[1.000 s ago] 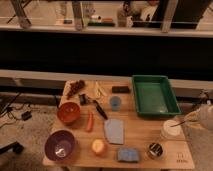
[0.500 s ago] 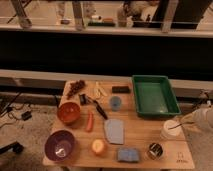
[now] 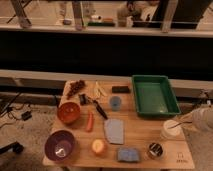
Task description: Place fork in paper cup
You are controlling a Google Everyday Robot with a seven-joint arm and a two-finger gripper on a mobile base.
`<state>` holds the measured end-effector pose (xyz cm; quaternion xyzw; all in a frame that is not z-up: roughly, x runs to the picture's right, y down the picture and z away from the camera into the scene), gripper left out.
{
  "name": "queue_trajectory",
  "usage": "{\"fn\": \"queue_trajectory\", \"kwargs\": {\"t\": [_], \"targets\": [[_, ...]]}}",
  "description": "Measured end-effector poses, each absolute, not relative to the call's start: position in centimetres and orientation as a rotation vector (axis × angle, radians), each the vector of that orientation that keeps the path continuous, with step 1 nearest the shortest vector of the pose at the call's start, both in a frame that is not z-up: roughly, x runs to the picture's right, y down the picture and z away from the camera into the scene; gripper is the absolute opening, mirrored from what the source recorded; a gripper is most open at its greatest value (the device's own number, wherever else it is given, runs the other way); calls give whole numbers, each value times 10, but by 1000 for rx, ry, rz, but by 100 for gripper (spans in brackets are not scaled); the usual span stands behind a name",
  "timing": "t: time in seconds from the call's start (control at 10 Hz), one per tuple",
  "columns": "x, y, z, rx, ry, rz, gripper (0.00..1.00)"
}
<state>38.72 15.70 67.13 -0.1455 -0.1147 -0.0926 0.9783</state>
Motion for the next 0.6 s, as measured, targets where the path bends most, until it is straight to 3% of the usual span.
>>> {"fn": "queue_trajectory", "kwargs": {"t": [0.6], "targets": [[381,157,673,-286,-212,-236,5]]}}
